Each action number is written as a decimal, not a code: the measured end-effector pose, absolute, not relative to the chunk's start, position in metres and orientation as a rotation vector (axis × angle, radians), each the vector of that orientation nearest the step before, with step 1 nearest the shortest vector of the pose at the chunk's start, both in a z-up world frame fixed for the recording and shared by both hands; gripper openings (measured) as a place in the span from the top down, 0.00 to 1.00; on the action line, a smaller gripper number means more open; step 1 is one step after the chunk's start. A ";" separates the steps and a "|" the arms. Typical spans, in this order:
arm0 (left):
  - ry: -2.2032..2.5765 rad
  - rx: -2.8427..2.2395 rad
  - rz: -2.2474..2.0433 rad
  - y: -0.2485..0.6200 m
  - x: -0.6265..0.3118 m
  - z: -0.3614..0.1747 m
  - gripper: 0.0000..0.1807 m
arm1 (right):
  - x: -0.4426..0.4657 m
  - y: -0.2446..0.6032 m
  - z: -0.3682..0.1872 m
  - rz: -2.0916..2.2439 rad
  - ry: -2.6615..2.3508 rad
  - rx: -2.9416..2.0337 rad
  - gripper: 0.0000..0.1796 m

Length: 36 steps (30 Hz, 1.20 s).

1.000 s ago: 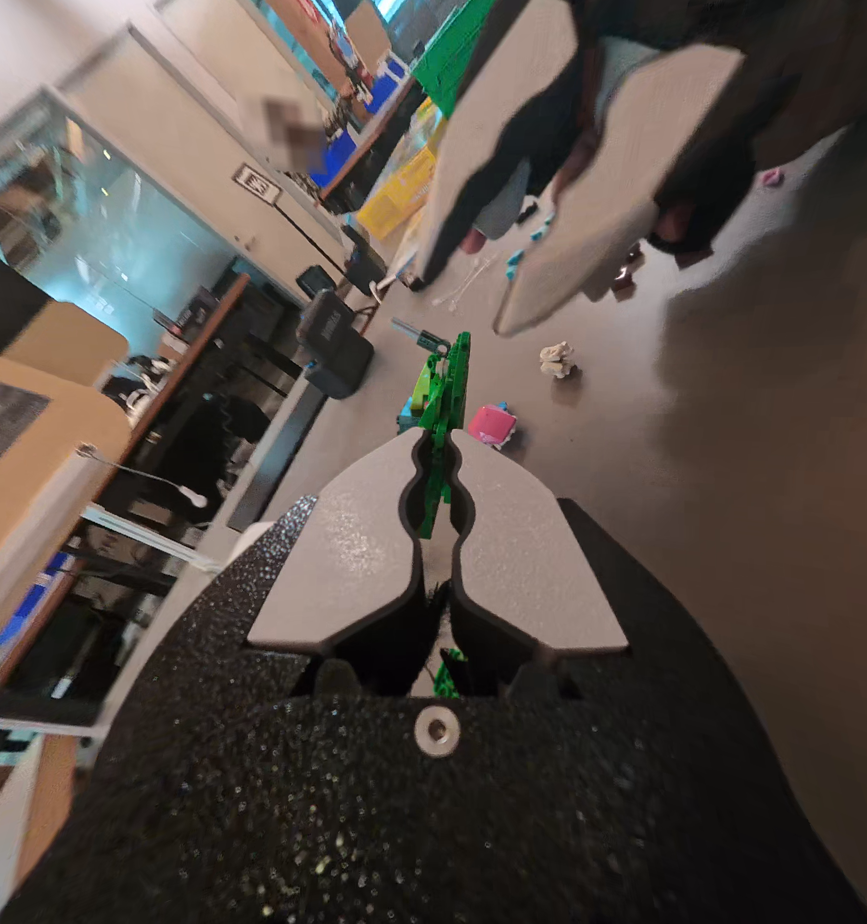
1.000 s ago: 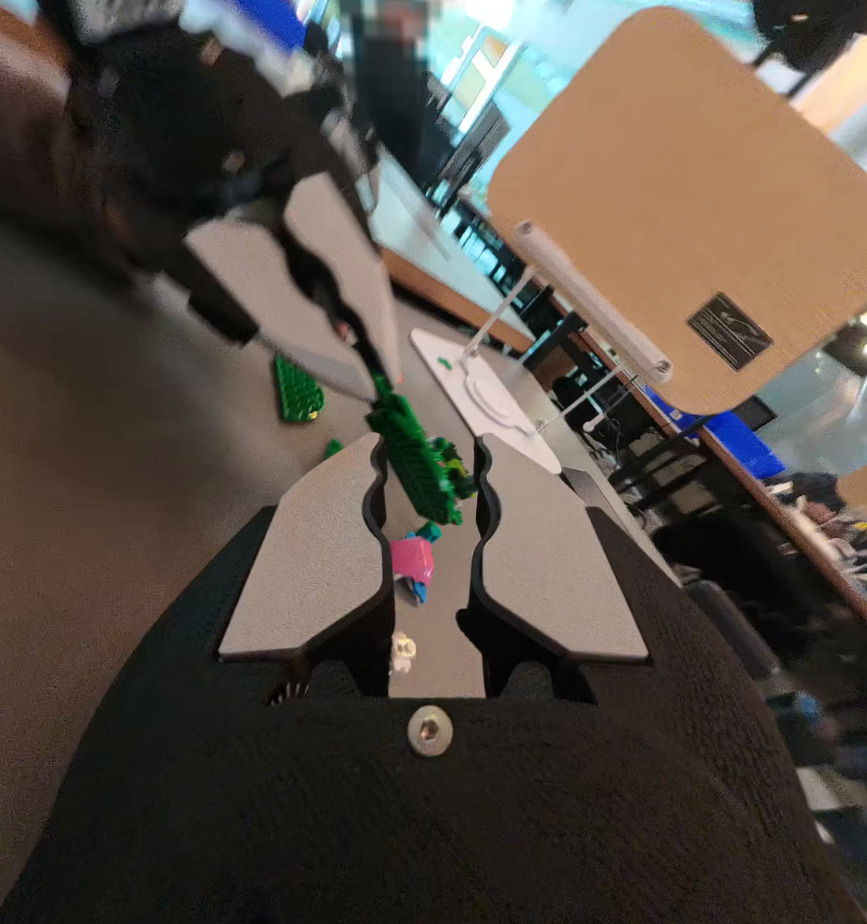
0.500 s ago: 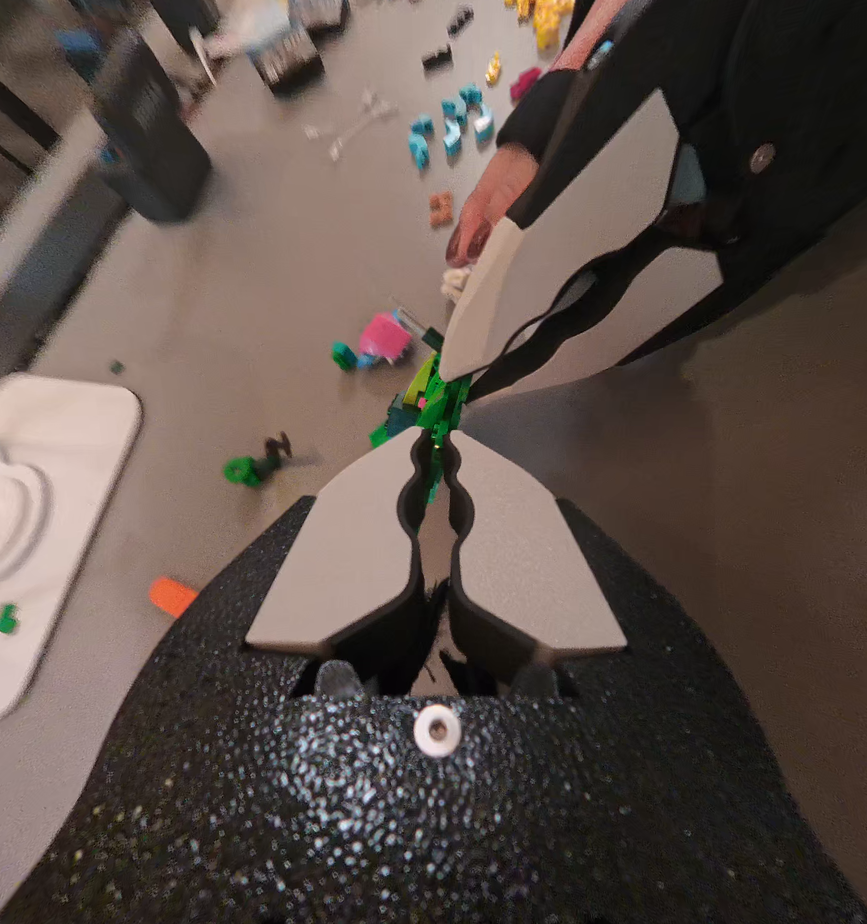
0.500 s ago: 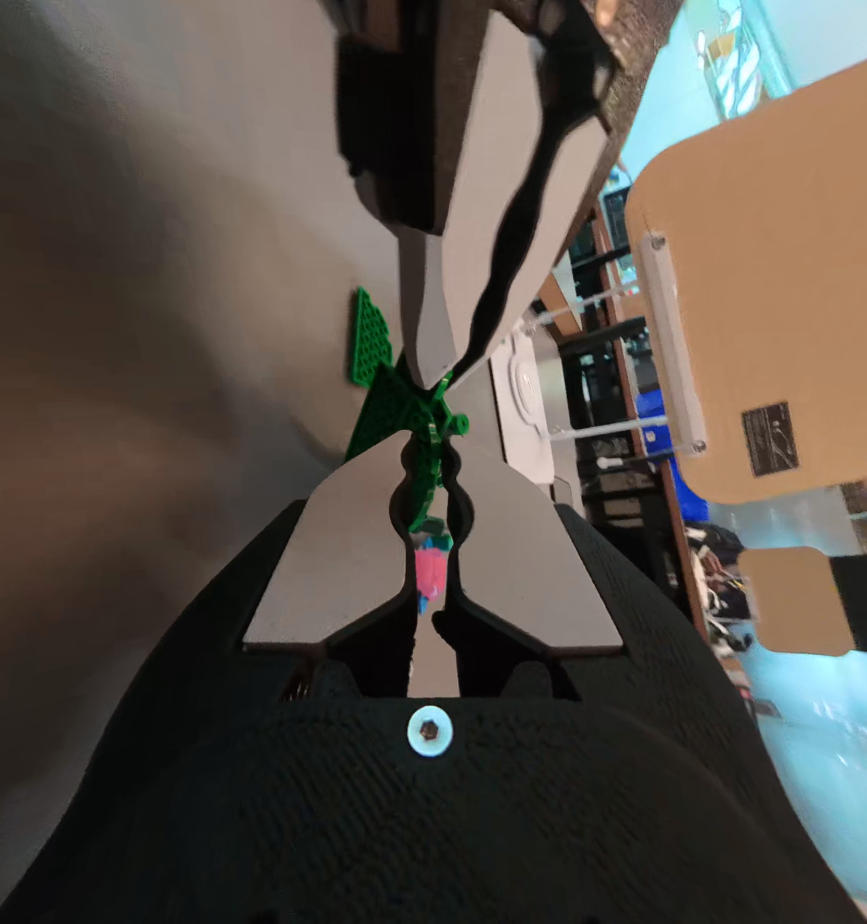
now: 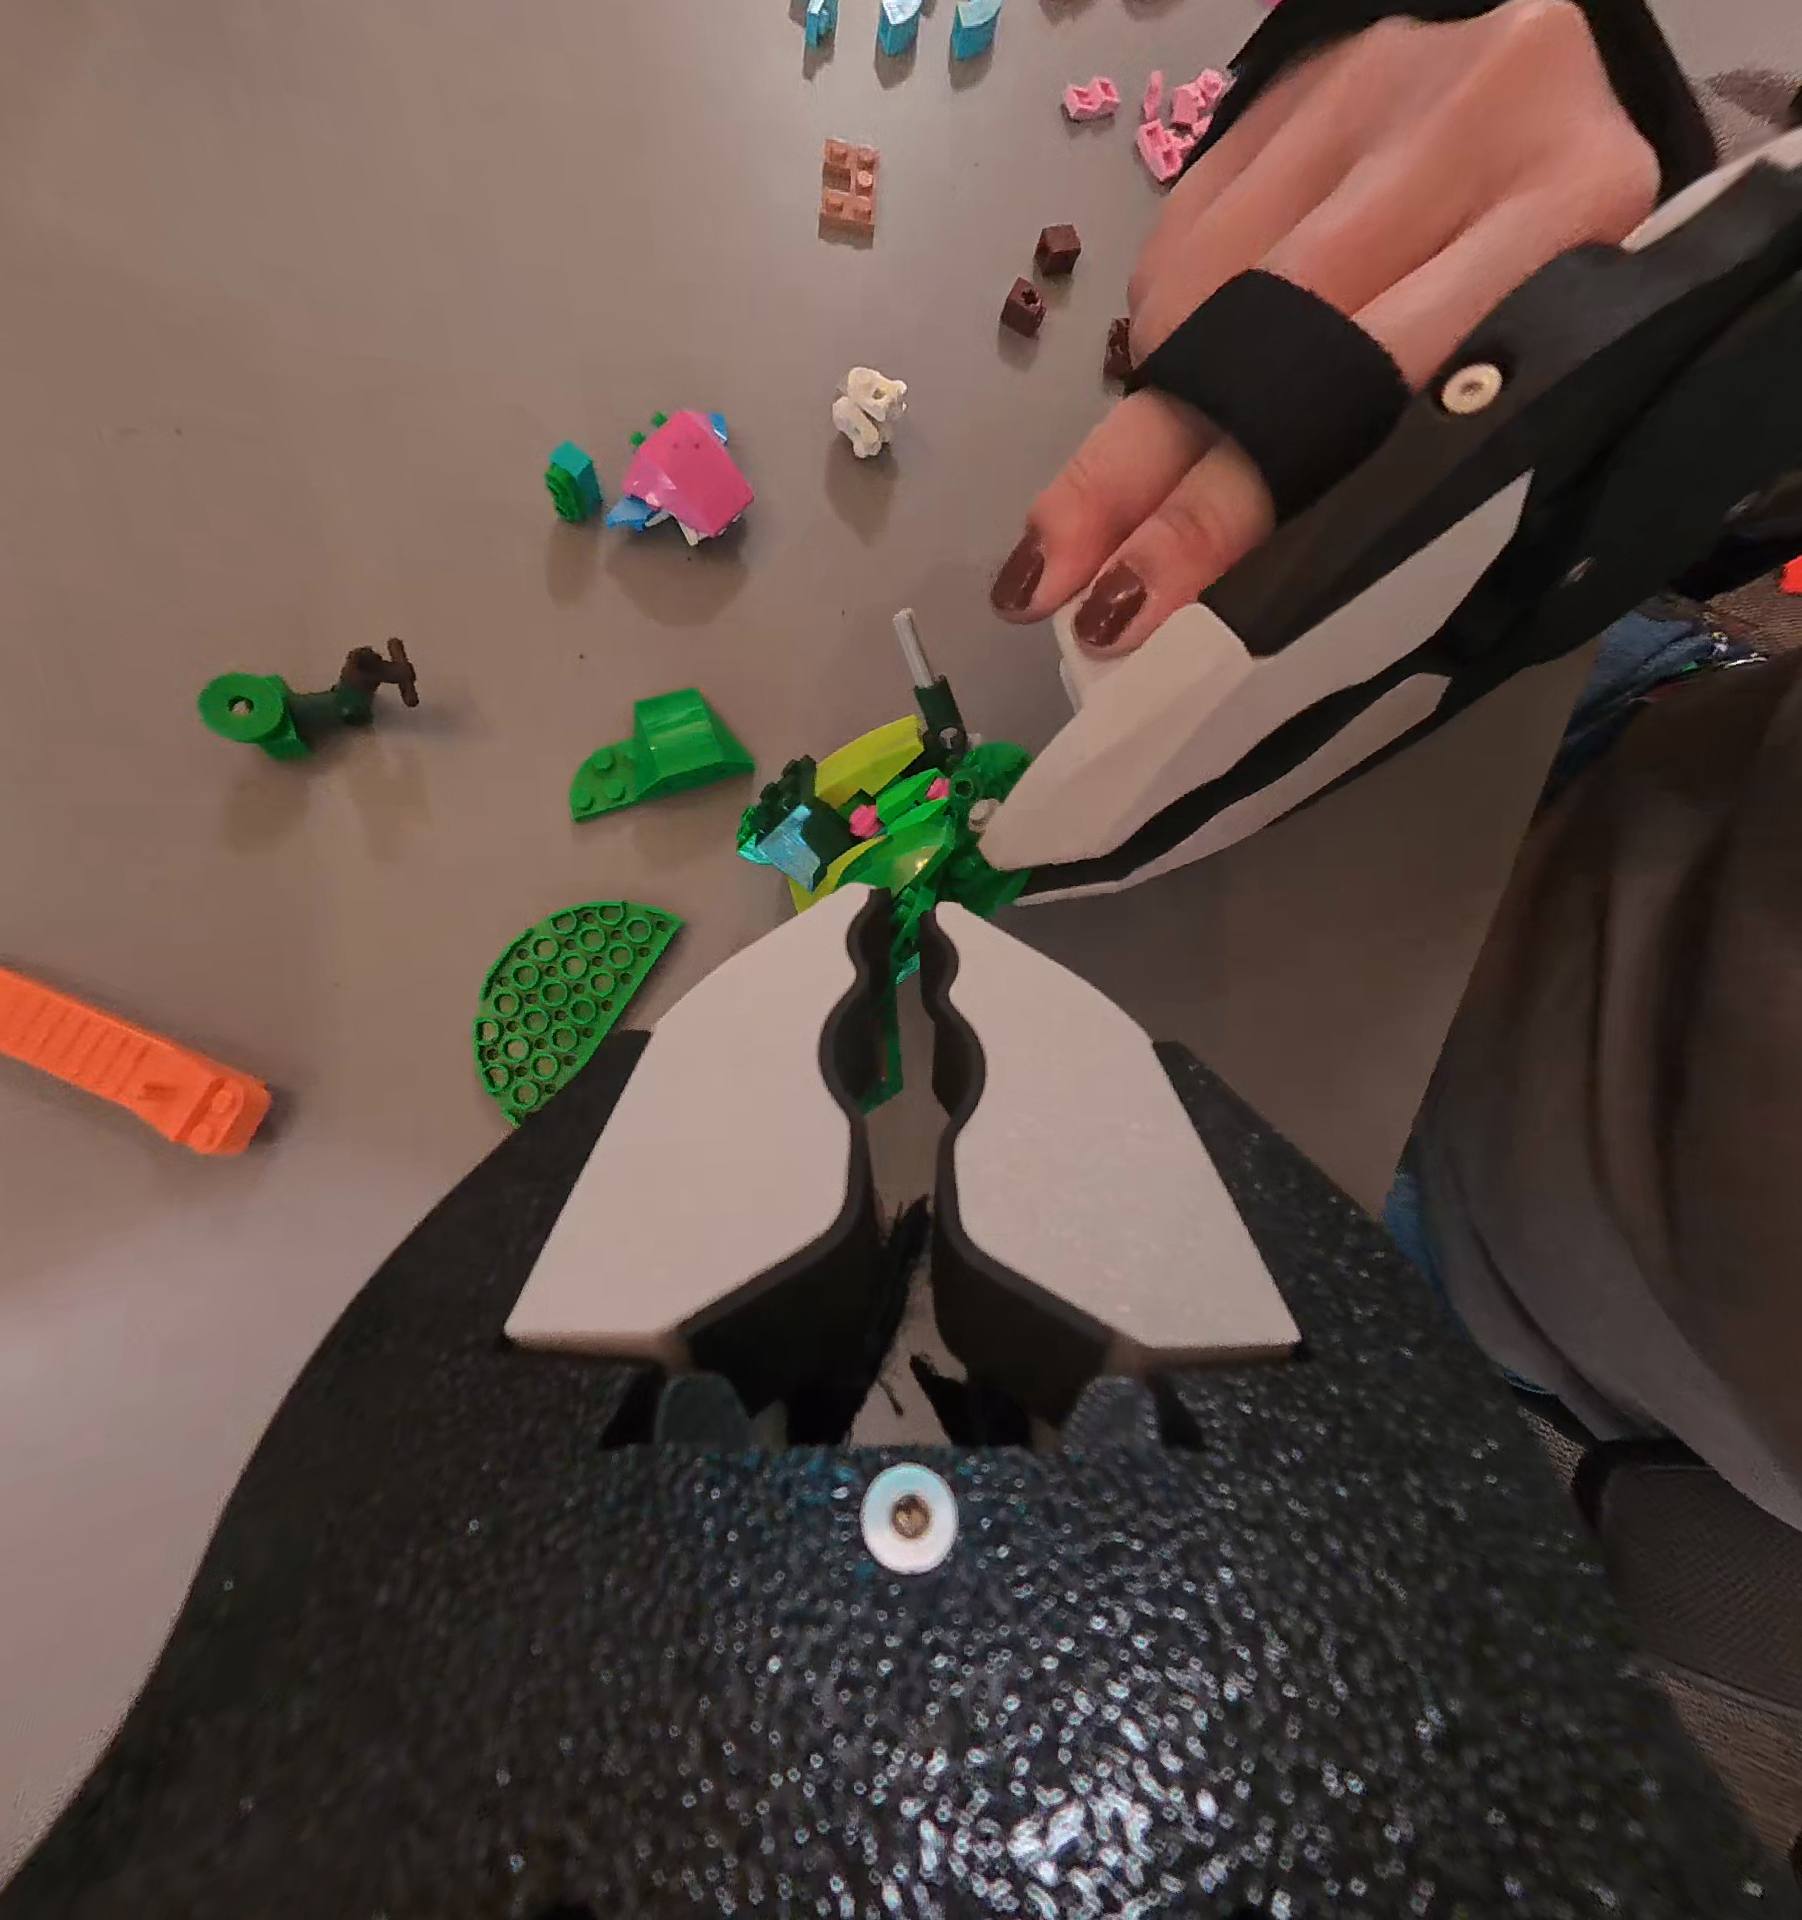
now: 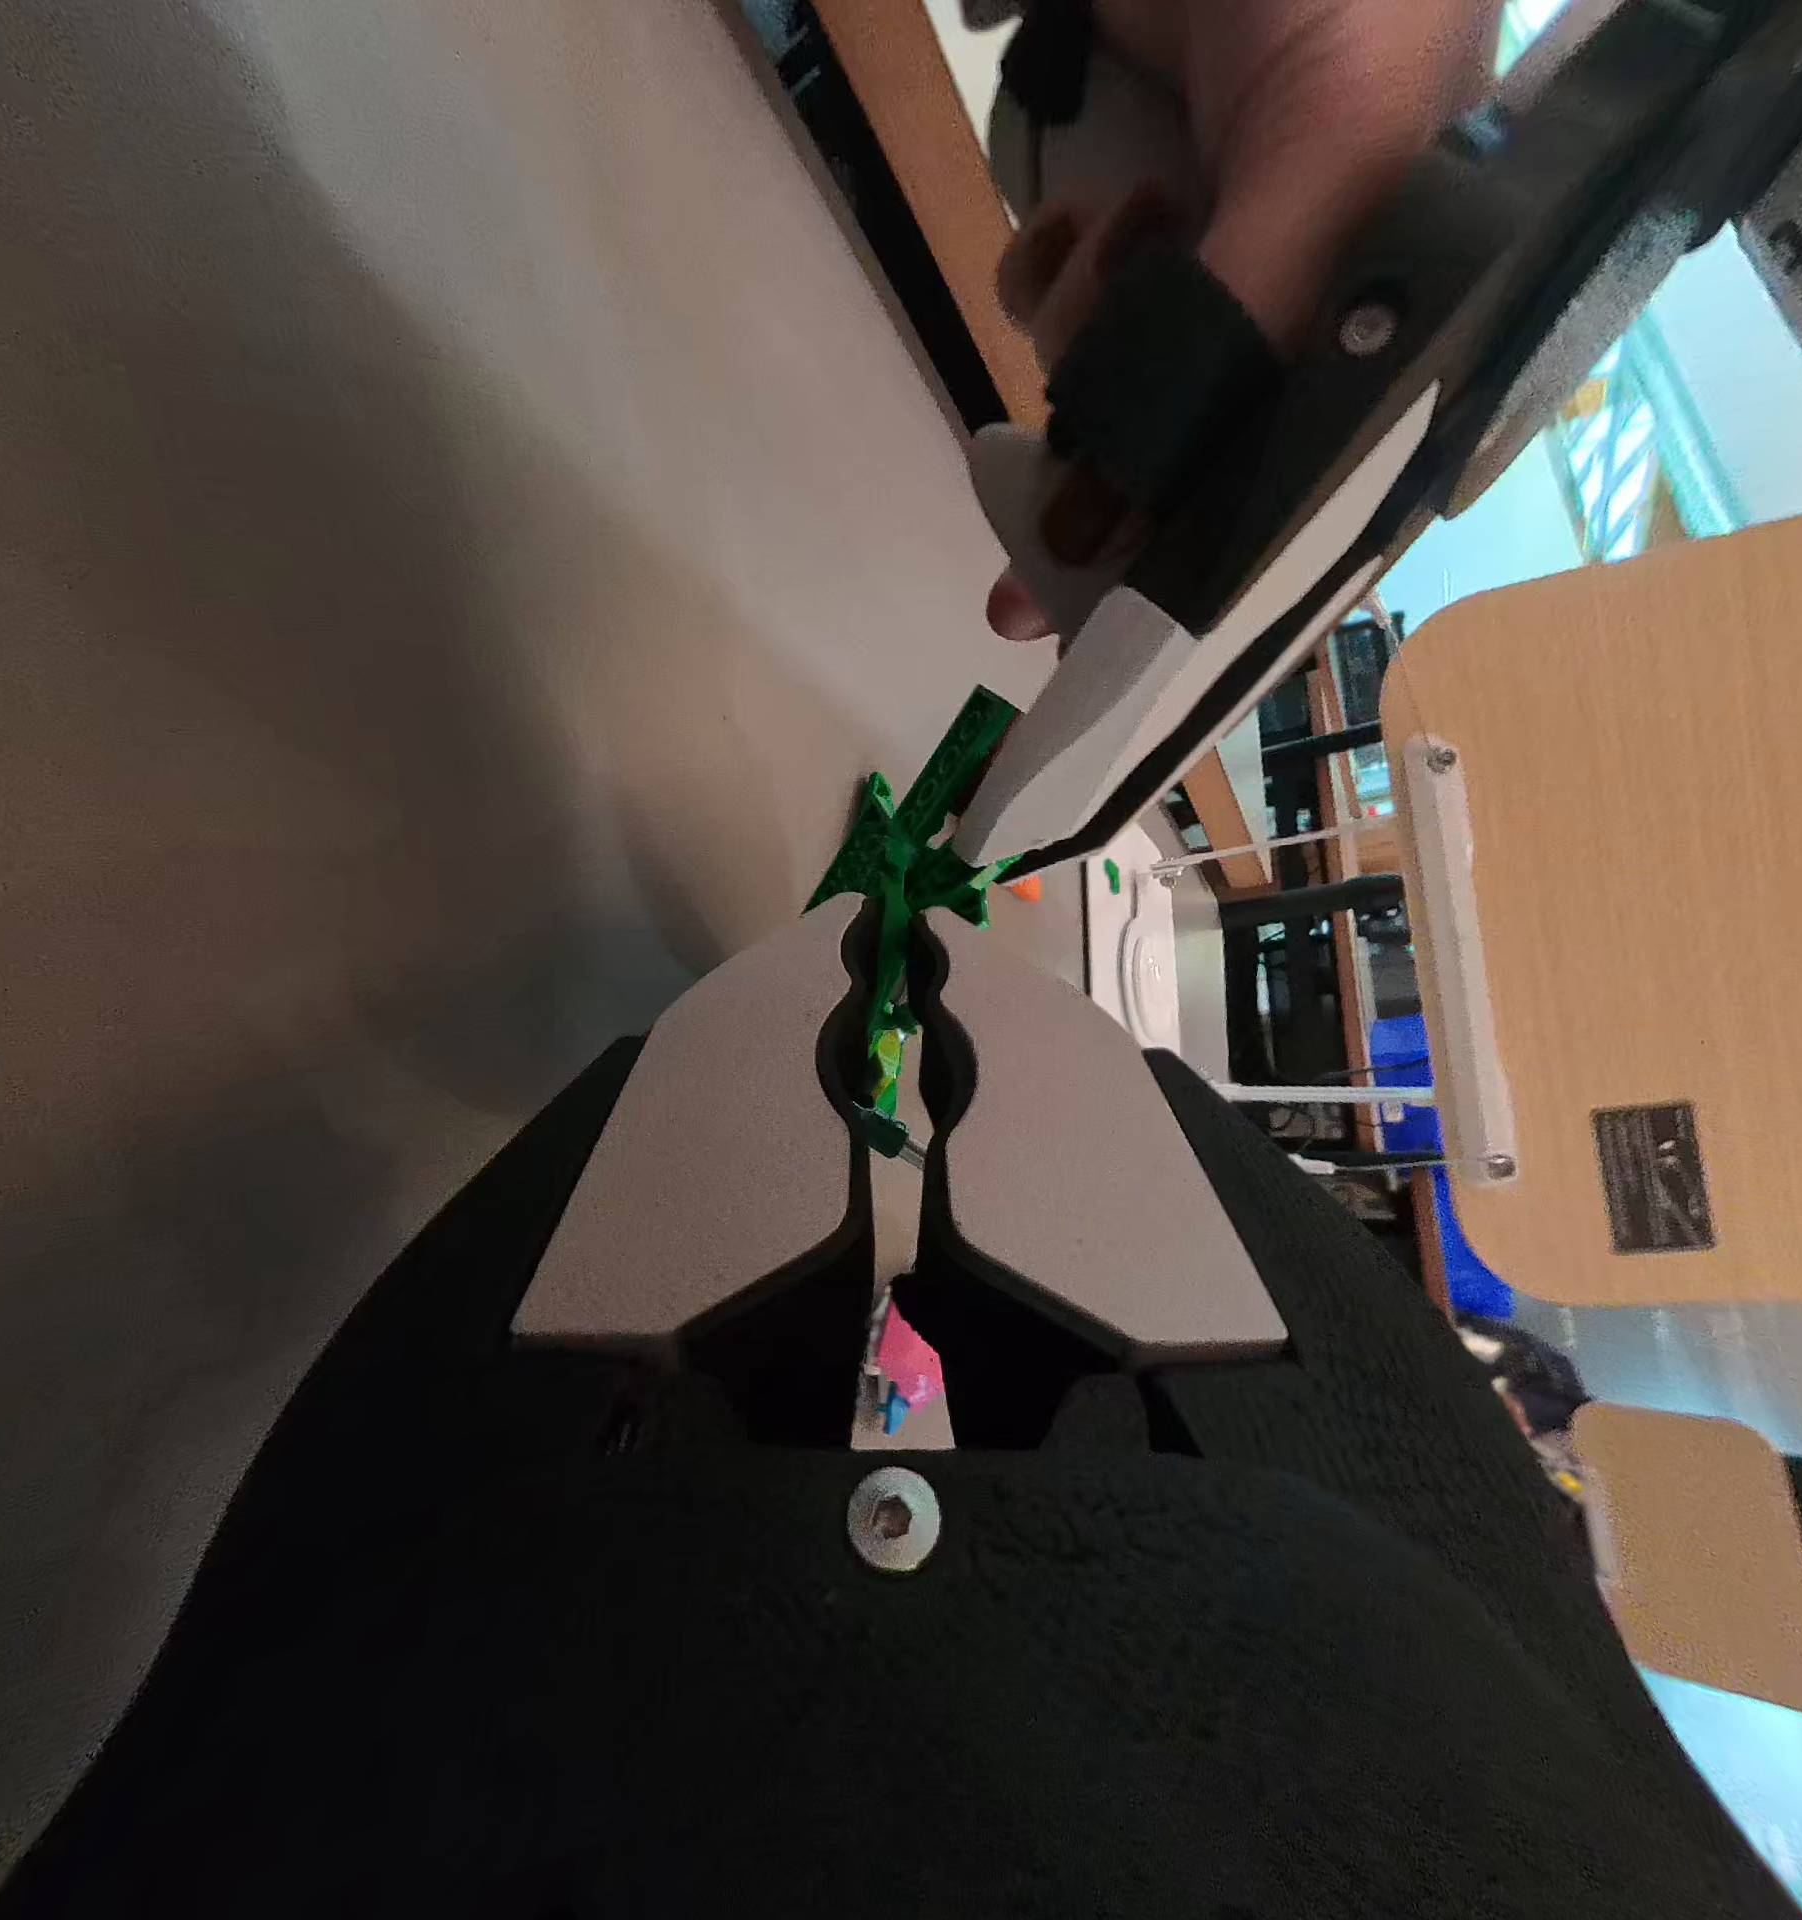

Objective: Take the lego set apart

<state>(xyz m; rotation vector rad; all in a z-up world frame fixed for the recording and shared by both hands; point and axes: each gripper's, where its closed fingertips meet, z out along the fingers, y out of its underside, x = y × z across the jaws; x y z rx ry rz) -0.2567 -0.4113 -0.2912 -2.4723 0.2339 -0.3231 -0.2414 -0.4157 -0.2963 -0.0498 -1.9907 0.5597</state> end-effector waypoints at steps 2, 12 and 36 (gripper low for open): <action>0.178 -2.451 -0.169 -0.406 -0.276 -0.288 0.98 | -0.230 -0.430 -0.311 0.569 -2.058 0.062 0.98; 0.243 -2.367 -0.055 -0.418 -0.284 -0.292 0.98 | -0.232 -0.423 -0.325 0.499 -2.053 0.018 0.97; 0.547 -1.761 0.118 -0.435 -0.247 -0.283 0.98 | -0.246 -0.421 -0.293 0.963 -2.083 -0.304 0.84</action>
